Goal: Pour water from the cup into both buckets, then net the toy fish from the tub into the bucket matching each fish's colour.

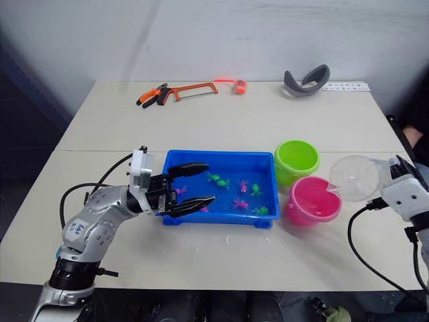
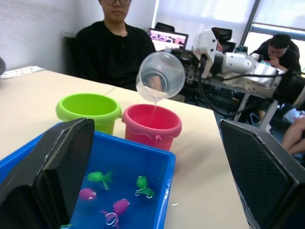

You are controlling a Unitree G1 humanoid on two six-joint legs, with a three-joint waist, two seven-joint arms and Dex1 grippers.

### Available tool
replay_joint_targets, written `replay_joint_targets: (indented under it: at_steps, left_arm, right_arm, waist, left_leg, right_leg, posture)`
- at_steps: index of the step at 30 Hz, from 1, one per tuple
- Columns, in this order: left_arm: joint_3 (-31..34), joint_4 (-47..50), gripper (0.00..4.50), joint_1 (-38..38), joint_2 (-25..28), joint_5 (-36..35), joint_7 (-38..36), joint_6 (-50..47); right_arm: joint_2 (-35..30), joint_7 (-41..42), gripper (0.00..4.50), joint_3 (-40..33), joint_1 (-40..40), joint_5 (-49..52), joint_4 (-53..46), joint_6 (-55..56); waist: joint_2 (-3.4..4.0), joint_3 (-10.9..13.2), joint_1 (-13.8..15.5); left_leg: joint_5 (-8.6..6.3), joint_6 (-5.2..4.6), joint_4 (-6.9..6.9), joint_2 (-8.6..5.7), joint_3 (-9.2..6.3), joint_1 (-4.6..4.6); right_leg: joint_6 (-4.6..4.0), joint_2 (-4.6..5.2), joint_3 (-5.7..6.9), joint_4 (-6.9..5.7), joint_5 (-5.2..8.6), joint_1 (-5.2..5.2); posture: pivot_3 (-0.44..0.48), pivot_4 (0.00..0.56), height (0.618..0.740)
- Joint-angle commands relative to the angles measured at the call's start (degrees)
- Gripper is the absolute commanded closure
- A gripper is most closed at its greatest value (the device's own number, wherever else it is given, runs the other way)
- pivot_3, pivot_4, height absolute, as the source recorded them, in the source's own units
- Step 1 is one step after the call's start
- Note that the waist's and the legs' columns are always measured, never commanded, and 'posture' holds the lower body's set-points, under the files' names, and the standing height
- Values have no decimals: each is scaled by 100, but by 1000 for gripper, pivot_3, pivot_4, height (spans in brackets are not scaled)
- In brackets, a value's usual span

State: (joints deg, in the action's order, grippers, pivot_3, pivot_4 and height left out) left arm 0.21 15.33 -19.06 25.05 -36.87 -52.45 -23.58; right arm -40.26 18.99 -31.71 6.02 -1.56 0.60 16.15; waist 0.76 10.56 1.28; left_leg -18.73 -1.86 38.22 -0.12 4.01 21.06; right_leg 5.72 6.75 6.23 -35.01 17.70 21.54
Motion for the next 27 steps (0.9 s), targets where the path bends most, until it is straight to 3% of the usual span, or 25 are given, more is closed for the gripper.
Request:
replay_joint_targets:
  at_steps: [1, 7, 13, 27]
  left_arm:
    - [357, 238, 0, 122, 138, -236, 6, -15]
    - [741, 41, 0, -116, 244, -321, 251, -96]
    - [776, -278, 0, -632, 297, -90, 567, -186]
    - [238, -1139, 0, -1564, 226, 783, 472, 244]
  right_arm:
    - [74, 96, 4426, -412, -97, 864, -364, -485]
    - [8, 138, 4426, -517, -515, 1701, -649, -1629]
    - [-331, 67, 4426, -111, -1408, 1476, -481, -2218]
    - [-803, -108, 4426, 1379, -3112, -40, 1339, -1065]
  waist:
    - [1, 0, -3]
    - [1, 0, -4]
    - [1, 0, -2]
    - [-3, 3, -8]
  left_leg:
    - [0, 0, 0, 0, 0, 0]
    - [0, 0, 2, 0, -2, 0]
    - [1, -2, 4, -3, -2, 2]
    - [2, -4, 2, -3, -1, 15]
  right_leg:
    - [0, 0, 0, -1, 0, 0]
    - [-1, 2, 0, -1, 0, 0]
    - [-1, 3, 1, -17, -1, 1]
    - [0, -3, 10, -13, -1, 6]
  posture:
    - [0, 150, 740]
    - [0, 150, 740]
    - [0, 150, 740]
    - [0, 150, 740]
